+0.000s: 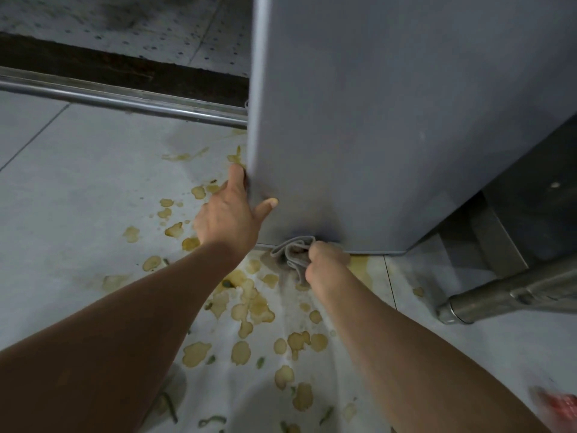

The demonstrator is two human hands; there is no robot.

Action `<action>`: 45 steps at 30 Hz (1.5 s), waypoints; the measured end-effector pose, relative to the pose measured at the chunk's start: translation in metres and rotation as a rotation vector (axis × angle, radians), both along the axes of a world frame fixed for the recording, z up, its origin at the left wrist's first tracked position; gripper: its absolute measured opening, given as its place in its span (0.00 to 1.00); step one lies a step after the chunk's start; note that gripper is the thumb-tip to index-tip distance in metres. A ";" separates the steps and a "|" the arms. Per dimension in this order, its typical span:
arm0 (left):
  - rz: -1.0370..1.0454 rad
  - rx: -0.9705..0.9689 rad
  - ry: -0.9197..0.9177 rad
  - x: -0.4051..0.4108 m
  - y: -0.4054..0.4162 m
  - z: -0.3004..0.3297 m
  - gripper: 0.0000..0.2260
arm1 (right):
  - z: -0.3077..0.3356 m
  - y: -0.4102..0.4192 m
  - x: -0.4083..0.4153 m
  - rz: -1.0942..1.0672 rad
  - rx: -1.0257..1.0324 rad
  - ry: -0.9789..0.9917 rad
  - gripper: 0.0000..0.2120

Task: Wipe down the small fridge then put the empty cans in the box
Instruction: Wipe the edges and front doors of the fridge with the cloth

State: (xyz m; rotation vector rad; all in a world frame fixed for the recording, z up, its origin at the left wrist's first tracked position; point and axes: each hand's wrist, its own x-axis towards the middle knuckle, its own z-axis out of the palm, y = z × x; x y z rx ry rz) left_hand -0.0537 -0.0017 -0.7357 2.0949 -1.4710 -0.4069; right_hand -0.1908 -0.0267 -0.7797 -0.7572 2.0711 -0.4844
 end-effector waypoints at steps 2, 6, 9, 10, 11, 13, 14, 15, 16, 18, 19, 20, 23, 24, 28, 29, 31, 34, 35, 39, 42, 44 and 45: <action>0.002 0.002 0.006 0.000 0.000 0.000 0.19 | -0.014 -0.005 0.011 -0.176 -0.036 -0.220 0.17; -0.020 0.019 0.019 0.002 0.000 0.002 0.19 | -0.022 0.000 0.044 -0.308 -0.069 -0.423 0.21; -0.078 0.066 0.056 0.009 -0.004 0.004 0.18 | -0.020 0.004 0.065 -0.388 -0.106 -0.537 0.20; -0.108 0.071 0.083 0.013 -0.004 0.005 0.17 | -0.020 0.006 0.071 -0.392 -0.101 -0.546 0.19; -0.138 0.073 0.119 0.017 -0.002 0.005 0.14 | -0.020 0.006 0.075 -0.393 -0.097 -0.553 0.19; -0.189 0.083 0.188 0.024 0.002 0.006 0.11 | -0.019 0.008 0.082 -0.394 -0.086 -0.553 0.19; -0.210 0.096 0.218 0.028 0.005 0.006 0.13 | -0.020 0.008 0.086 -0.379 -0.081 -0.550 0.18; -0.225 0.108 0.247 0.031 0.008 0.006 0.17 | -0.022 0.007 0.090 -0.345 -0.078 -0.547 0.18; -0.232 0.117 0.268 0.034 0.010 0.007 0.20 | -0.021 0.009 0.095 -0.309 -0.065 -0.551 0.18; -0.224 0.103 0.273 0.040 0.013 0.008 0.24 | -0.021 0.016 0.106 -0.243 -0.042 -0.589 0.20; -0.208 0.088 0.265 0.044 0.015 0.011 0.24 | -0.023 0.019 0.111 -0.220 -0.051 -0.613 0.21; -0.186 0.073 0.259 0.047 0.017 0.013 0.24 | -0.025 0.023 0.116 -0.187 -0.063 -0.627 0.23; -0.123 0.034 0.272 0.056 0.027 0.022 0.21 | -0.015 0.041 0.116 -0.094 -0.089 -0.605 0.25; -0.105 0.025 0.280 0.057 0.031 0.025 0.19 | -0.008 0.047 0.111 -0.078 -0.094 -0.601 0.23; -0.050 0.015 0.265 0.049 0.047 0.044 0.14 | 0.021 0.056 0.067 0.069 -0.165 -0.510 0.09; -0.036 0.012 0.262 0.046 0.050 0.050 0.13 | 0.031 0.056 0.053 0.094 -0.191 -0.493 0.09; -0.013 0.005 0.258 0.040 0.055 0.063 0.13 | 0.051 0.054 0.027 0.121 -0.242 -0.490 0.09; -0.011 -0.029 0.224 0.025 0.061 0.087 0.13 | 0.086 0.056 -0.007 0.096 -0.317 -0.508 0.08; -0.018 -0.048 0.211 0.019 0.063 0.095 0.13 | 0.098 0.057 -0.016 0.084 -0.345 -0.510 0.09; -0.067 -0.108 0.137 -0.006 0.065 0.127 0.11 | 0.147 0.065 -0.050 0.068 -0.464 -0.457 0.10; -0.084 -0.171 0.102 -0.025 0.064 0.154 0.10 | 0.183 0.066 -0.073 0.062 -0.559 -0.407 0.12; -0.095 -0.197 0.080 -0.038 0.063 0.176 0.09 | 0.209 0.066 -0.087 0.047 -0.626 -0.360 0.15; -0.103 -0.210 0.072 -0.045 0.063 0.188 0.09 | 0.222 0.066 -0.093 0.029 -0.674 -0.339 0.17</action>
